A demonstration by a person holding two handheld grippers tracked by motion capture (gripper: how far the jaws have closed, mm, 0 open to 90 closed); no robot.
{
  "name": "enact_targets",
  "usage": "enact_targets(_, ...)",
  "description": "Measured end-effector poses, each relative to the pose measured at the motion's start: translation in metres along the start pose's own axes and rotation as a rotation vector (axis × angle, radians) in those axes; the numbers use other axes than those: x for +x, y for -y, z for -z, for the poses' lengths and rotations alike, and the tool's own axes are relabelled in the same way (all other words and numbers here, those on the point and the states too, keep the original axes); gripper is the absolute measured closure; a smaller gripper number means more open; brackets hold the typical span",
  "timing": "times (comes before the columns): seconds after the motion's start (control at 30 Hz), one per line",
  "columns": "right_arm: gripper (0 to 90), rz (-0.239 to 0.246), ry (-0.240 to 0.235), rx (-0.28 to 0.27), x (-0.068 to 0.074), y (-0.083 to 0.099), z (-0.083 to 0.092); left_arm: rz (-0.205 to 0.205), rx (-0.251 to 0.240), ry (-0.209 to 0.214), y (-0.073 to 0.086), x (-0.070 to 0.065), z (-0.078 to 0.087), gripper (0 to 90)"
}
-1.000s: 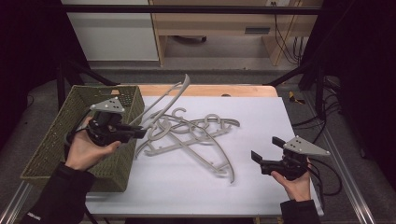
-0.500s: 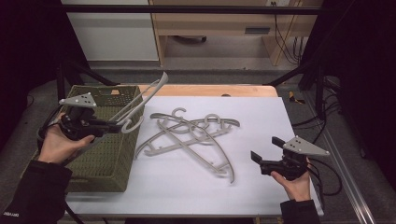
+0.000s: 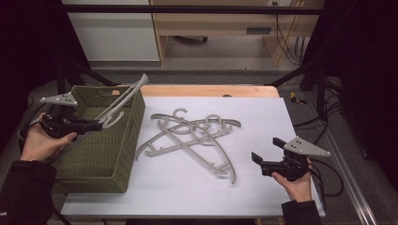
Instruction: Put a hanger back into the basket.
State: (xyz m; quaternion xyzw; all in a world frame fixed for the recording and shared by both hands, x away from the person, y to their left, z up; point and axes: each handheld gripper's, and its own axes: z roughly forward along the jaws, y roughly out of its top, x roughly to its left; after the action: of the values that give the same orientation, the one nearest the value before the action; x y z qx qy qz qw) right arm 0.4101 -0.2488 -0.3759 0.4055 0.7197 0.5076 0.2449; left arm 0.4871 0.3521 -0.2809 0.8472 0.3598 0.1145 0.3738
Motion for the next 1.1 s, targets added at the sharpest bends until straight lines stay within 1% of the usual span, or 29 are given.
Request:
enact_targets(0.03, 6.2, -0.001, 0.001, 0.000, 0.000, 0.000, 0.000, -0.002, 0.004, -0.001, 0.002, 0.003, 0.000, 82.4)
enact_targets(0.07, 6.2, 0.000, 0.001, 0.001, 0.000, 0.000, -0.001, 0.005, 0.003, -0.004, 0.004, 0.005, 0.000, 82.3)
enact_targets(0.2, 6.2, 0.000, 0.000, 0.004, 0.001, 0.000, -0.001, 0.012, 0.005, 0.006, 0.011, 0.012, 0.001, 82.4)
enact_targets(0.27, 6.2, 0.001, 0.003, 0.006, 0.001, 0.000, -0.001, 0.018, 0.004, 0.005, 0.012, 0.014, 0.000, 82.4)
enact_targets(0.3, 6.2, 0.001, 0.003, 0.005, 0.001, 0.000, -0.001, 0.027, 0.008, -0.002, 0.016, 0.018, -0.001, 82.4)
enact_targets(0.33, 6.2, 0.001, 0.003, 0.005, 0.001, 0.000, -0.001, 0.024, 0.007, -0.004, 0.018, 0.019, -0.001, 82.4)
enact_targets(0.4, 6.2, 0.002, 0.002, 0.004, 0.000, 0.000, -0.001, 0.036, 0.006, -0.002, 0.022, 0.022, -0.002, 82.4)
enact_targets(0.6, 6.2, 0.001, 0.002, 0.005, 0.001, 0.000, -0.002, 0.058, 0.019, -0.015, 0.036, 0.029, -0.002, 82.4)
enact_targets(0.63, 6.2, 0.002, 0.001, 0.007, 0.001, 0.001, -0.002, 0.058, 0.019, -0.015, 0.036, 0.029, -0.002, 82.4)
enact_targets(0.73, 6.2, 0.003, 0.001, 0.007, 0.001, 0.001, -0.002, 0.069, 0.038, -0.034, 0.044, 0.034, -0.005, 82.4)
enact_targets(0.8, 6.2, 0.003, 0.001, 0.007, 0.001, 0.001, -0.002, 0.087, 0.037, -0.037, 0.047, 0.037, -0.007, 82.4)
enact_targets(0.87, 6.2, 0.003, 0.001, 0.007, 0.001, 0.001, -0.002, 0.094, 0.038, -0.032, 0.050, 0.038, -0.011, 82.3)
enact_targets(0.97, 6.2, 0.003, 0.001, 0.008, 0.001, 0.001, -0.002, 0.093, 0.063, -0.041, 0.051, 0.037, -0.022, 82.2)
enact_targets(1.03, 6.2, 0.003, 0.001, 0.008, 0.001, 0.001, -0.002, 0.097, 0.066, -0.046, 0.052, 0.037, -0.025, 82.2)
enact_targets(1.07, 6.2, 0.003, 0.000, 0.007, 0.001, 0.001, -0.002, 0.108, 0.082, -0.054, 0.054, 0.039, -0.032, 82.3)
enact_targets(1.1, 6.3, 0.003, 0.000, 0.006, 0.001, 0.001, -0.002, 0.118, 0.087, -0.055, 0.055, 0.040, -0.036, 82.3)
